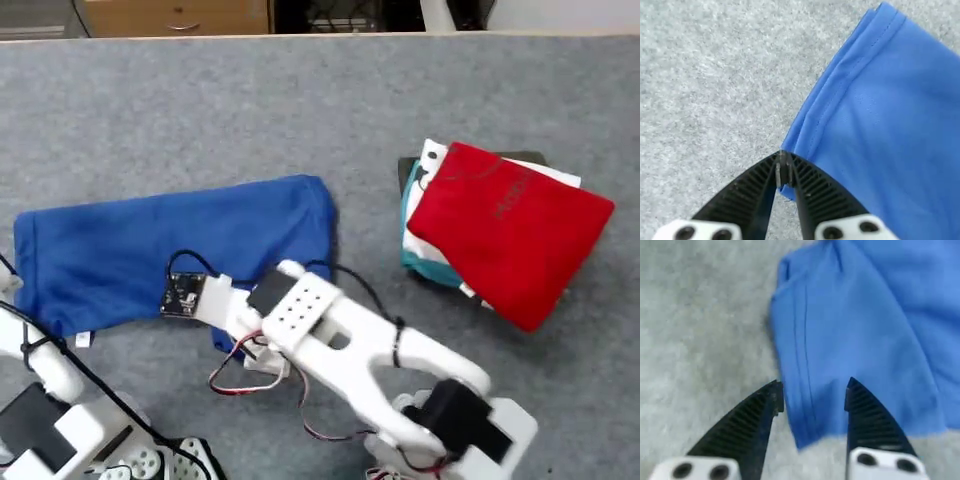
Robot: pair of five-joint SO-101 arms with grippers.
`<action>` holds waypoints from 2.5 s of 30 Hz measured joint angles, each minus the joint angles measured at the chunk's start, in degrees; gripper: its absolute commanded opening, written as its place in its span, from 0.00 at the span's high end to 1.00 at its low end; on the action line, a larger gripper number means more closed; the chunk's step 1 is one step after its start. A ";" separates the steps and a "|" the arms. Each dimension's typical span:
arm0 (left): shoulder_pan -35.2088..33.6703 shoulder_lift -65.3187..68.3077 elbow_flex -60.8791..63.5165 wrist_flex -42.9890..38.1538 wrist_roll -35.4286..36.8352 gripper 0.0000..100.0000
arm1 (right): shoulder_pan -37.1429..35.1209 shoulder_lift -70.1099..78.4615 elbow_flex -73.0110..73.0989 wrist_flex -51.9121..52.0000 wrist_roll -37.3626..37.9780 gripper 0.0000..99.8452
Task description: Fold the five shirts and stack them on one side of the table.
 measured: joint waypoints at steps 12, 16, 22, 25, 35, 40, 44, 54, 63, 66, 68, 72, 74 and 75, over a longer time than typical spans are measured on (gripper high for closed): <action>-0.70 0.00 0.26 0.00 -0.18 0.97 | -0.09 20.75 -13.01 0.62 2.29 0.99; -0.70 -0.44 0.26 0.00 -0.26 0.97 | 2.73 20.84 -14.42 0.53 2.90 0.99; -0.70 -0.44 0.44 0.09 -0.26 0.97 | 6.42 22.42 -21.36 10.99 3.34 0.99; -0.70 -0.44 0.44 0.09 -0.26 0.97 | 7.12 22.51 -30.95 20.31 3.34 0.99; -0.79 -0.53 0.44 0.09 -0.26 0.97 | 12.75 39.56 -67.34 33.32 7.91 0.99; -0.70 -0.53 0.44 1.58 -0.26 0.97 | 14.95 53.63 -84.75 33.49 12.75 0.99; -2.64 -0.53 0.44 1.58 -0.26 0.97 | 15.56 65.41 -98.64 33.58 13.45 0.96; -13.98 -10.29 5.63 1.58 -2.90 0.97 | 15.56 73.14 -123.08 36.84 6.42 0.68; -14.77 -25.67 19.43 -5.19 -3.69 0.97 | 20.04 69.89 -123.69 36.84 -0.18 0.94; -14.77 -28.75 22.24 -5.71 -3.69 0.97 | 22.59 64.88 -123.69 36.84 -3.52 0.98; -14.77 -30.24 23.47 -5.71 -3.69 0.97 | 23.65 61.63 -123.69 36.92 -5.19 0.97; -14.68 -31.12 23.56 -5.71 -3.69 0.97 | 24.44 55.56 -120.70 37.01 -6.15 0.97; -14.68 -31.12 23.56 -5.71 -3.69 0.97 | 24.44 51.96 -115.60 37.01 -6.15 0.97; -14.68 -31.12 23.56 -5.71 -3.69 0.97 | 24.44 49.93 -112.44 37.01 -6.15 0.97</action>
